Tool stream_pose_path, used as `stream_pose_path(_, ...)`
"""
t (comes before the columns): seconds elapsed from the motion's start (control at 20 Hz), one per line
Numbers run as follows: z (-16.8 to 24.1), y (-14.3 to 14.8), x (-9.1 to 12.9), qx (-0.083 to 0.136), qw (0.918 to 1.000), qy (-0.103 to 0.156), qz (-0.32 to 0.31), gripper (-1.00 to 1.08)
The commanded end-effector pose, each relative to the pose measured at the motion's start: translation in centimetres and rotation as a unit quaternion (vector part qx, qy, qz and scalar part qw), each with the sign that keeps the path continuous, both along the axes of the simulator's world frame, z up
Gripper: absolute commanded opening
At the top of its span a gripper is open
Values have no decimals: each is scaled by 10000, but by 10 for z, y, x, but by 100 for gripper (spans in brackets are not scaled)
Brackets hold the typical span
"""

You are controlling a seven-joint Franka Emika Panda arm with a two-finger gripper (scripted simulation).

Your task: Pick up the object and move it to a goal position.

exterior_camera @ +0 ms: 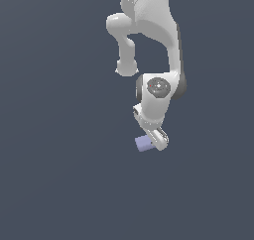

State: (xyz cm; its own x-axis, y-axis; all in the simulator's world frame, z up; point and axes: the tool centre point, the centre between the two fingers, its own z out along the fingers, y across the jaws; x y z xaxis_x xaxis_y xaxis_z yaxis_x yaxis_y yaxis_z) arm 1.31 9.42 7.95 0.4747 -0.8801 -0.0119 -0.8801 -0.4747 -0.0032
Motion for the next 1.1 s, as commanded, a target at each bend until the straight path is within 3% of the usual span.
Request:
stream_pose_path(0.0, -4, 2, 0, -16, 9996, -1, -276, 100)
stream_pose_path(0.5, -14, 8, 0, -56, 9958, -7, -909, 100)
stream_pose_path(1.05, -25, 9, 0, -60, 9953, -7, -969, 100)
